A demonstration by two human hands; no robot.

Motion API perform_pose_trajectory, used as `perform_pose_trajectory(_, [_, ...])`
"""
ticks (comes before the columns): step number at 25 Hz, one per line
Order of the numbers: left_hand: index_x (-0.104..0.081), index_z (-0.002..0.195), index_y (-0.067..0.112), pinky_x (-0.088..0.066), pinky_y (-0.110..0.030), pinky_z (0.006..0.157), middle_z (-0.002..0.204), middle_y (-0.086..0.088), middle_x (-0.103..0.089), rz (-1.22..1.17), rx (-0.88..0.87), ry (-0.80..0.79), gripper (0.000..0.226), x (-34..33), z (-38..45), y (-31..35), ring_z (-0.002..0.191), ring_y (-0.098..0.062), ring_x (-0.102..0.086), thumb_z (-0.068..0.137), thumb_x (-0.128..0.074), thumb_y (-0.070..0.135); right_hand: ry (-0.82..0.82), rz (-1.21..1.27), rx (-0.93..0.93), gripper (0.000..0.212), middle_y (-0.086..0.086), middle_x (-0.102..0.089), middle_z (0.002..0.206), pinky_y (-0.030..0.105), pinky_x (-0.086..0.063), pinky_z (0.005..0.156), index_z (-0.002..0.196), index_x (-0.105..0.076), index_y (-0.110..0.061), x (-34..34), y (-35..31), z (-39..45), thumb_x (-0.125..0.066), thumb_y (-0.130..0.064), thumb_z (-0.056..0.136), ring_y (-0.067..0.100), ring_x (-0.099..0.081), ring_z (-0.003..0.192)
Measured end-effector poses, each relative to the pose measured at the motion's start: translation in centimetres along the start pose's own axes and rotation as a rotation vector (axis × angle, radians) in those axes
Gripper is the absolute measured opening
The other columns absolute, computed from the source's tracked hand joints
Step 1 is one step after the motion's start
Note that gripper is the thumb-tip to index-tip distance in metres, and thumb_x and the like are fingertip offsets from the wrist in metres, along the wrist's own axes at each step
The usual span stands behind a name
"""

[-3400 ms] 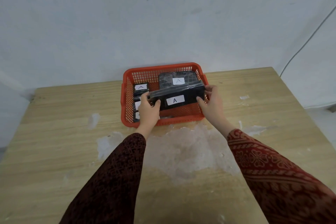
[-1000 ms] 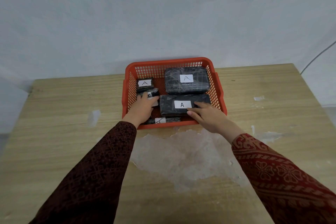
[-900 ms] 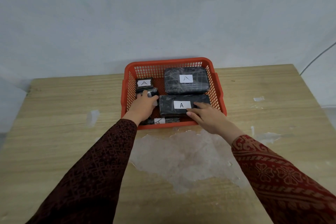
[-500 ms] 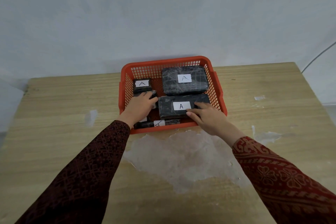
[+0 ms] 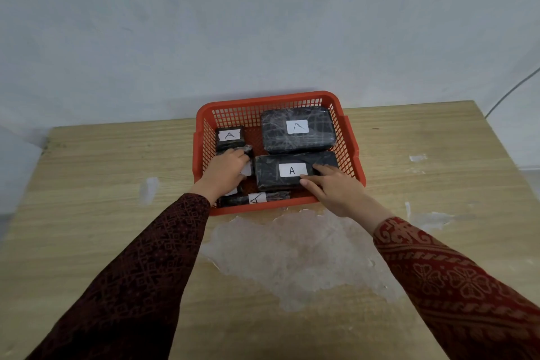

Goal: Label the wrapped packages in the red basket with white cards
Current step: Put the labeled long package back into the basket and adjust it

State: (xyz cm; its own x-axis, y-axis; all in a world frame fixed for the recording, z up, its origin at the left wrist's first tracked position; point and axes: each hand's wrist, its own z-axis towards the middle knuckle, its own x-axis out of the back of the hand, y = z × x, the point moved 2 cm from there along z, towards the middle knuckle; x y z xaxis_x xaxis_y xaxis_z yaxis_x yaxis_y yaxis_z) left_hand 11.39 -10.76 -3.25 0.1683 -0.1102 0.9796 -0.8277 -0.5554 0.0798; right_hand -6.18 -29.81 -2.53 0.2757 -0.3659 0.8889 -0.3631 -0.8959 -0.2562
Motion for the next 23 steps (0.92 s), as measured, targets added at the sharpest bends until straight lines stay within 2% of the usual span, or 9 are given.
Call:
perform_pose_trajectory(4, [-0.052,0.132,0.011,-0.046,-0.037,0.097,0.139,-0.005,-0.050,-0.152,-0.005,0.008,0.049,0.0,-0.6,-0.9,0.126,-0.024,-0.046,0.086,-0.066,0.020,-0.045,-0.011,0.003,0.062,0.001,-0.029,0.156,0.053,-0.034,0.110,0.137,-0.041,-0.044,-0.1,0.1,0.2,-0.011,-0.068,0.089,0.026,-0.024,0.144])
perform_pose_trajectory(8, [-0.053,0.131,0.013,-0.049,-0.039,0.088,0.133,-0.006,-0.053,-0.129,0.077,-0.001,0.048,-0.2,-0.6,-0.1,0.124,-0.025,-0.046,0.085,-0.065,0.019,-0.142,-0.031,0.018,0.064,0.000,-0.019,0.160,0.053,-0.025,0.115,0.142,-0.030,-0.045,-0.1,0.2,0.4,-0.008,-0.070,0.088,0.024,-0.014,0.147])
perform_pose_trajectory(10, [-0.052,0.133,0.012,-0.048,-0.038,0.087,0.135,-0.007,-0.052,-0.144,0.127,-0.015,0.049,-0.1,-0.6,0.4,0.125,-0.026,-0.044,0.085,-0.063,0.019,-0.146,-0.015,0.037,0.063,0.002,-0.019,0.160,0.051,-0.024,0.116,0.143,-0.030,-0.041,-0.1,0.2,0.3,-0.012,-0.068,0.090,0.025,-0.015,0.146])
perform_pose_trajectory(13, [-0.048,0.136,0.012,-0.045,-0.039,0.094,0.136,-0.009,-0.050,-0.242,0.153,0.088,0.049,0.5,-1.4,1.8,0.125,-0.027,-0.045,0.090,-0.058,0.024,0.073,-0.010,0.052,0.057,0.006,-0.039,0.149,0.043,-0.037,0.108,0.136,-0.046,-0.028,0.3,0.1,-0.6,-0.023,-0.059,0.094,0.025,-0.034,0.137])
perform_pose_trajectory(15, [-0.052,0.130,0.015,-0.045,-0.034,0.090,0.126,-0.006,-0.055,-0.369,0.094,0.163,0.039,1.0,-2.3,3.8,0.117,-0.023,-0.050,0.095,-0.050,0.032,0.215,-0.113,0.016,0.057,0.004,-0.056,0.132,0.039,-0.042,0.098,0.125,-0.056,-0.024,0.1,-0.1,-1.7,-0.022,-0.058,0.094,0.023,-0.049,0.122])
perform_pose_trajectory(17, [-0.056,0.125,0.019,-0.045,-0.033,0.089,0.119,-0.001,-0.056,-0.440,0.044,0.090,0.041,1.0,-3.0,5.8,0.113,-0.020,-0.052,0.096,-0.041,0.043,0.212,-0.183,-0.048,0.065,0.001,-0.064,0.120,0.038,-0.039,0.096,0.116,-0.061,-0.025,-0.3,-0.4,-2.6,-0.013,-0.061,0.091,0.022,-0.056,0.113])
perform_pose_trajectory(20, [-0.052,0.134,0.019,-0.038,-0.042,0.102,0.138,-0.005,-0.050,-0.285,0.087,-0.084,0.060,-0.4,-3.7,8.2,0.128,-0.023,-0.042,0.094,-0.029,0.058,0.148,-0.211,-0.081,0.072,0.003,-0.064,0.122,0.042,-0.035,0.101,0.118,-0.062,-0.024,-0.7,-0.8,-2.8,-0.010,-0.065,0.089,0.025,-0.056,0.114])
perform_pose_trajectory(23, [-0.044,0.141,0.019,-0.028,-0.047,0.110,0.154,-0.008,-0.032,-0.241,0.179,-0.092,0.067,-1.3,-4.6,9.4,0.143,-0.024,-0.024,0.094,-0.022,0.061,0.080,-0.221,-0.097,0.071,0.007,-0.063,0.122,0.045,-0.034,0.101,0.121,-0.060,-0.022,-0.3,-1.2,-3.0,-0.012,-0.064,0.091,0.027,-0.056,0.114])
